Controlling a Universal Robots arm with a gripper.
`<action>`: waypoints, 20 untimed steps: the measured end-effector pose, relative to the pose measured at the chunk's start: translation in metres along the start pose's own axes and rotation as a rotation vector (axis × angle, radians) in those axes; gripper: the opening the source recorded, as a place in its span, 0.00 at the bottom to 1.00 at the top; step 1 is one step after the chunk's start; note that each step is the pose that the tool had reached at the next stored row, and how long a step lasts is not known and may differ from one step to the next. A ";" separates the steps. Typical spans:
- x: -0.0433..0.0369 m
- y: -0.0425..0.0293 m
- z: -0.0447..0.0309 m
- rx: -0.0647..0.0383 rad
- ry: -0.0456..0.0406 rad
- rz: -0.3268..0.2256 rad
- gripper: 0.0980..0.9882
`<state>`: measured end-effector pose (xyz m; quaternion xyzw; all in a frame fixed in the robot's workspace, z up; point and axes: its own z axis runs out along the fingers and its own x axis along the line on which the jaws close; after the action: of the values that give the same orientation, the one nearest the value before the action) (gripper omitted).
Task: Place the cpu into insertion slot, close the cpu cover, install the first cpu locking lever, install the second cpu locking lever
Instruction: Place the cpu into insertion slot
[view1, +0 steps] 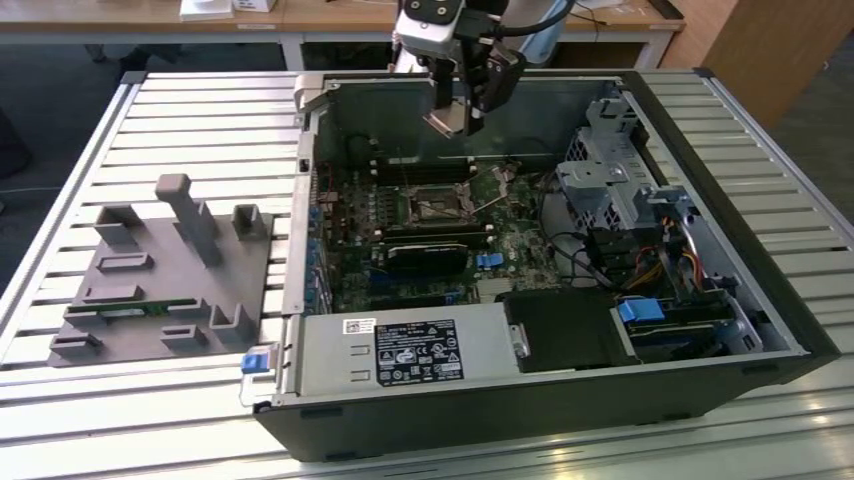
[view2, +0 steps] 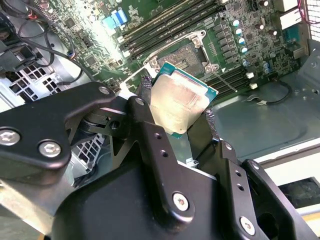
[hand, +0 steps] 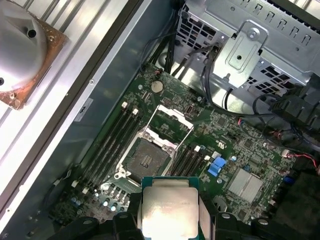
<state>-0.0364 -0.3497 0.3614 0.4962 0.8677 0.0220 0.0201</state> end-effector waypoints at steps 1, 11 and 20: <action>0.0000 0.0000 0.0000 0.000 -0.0005 0.002 0.49; 0.0000 0.0000 0.0003 0.004 -0.0069 0.025 0.49; 0.0000 0.0000 0.0006 0.005 -0.0106 0.047 0.49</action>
<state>-0.0364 -0.3497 0.3608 0.5168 0.8556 0.0176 0.0229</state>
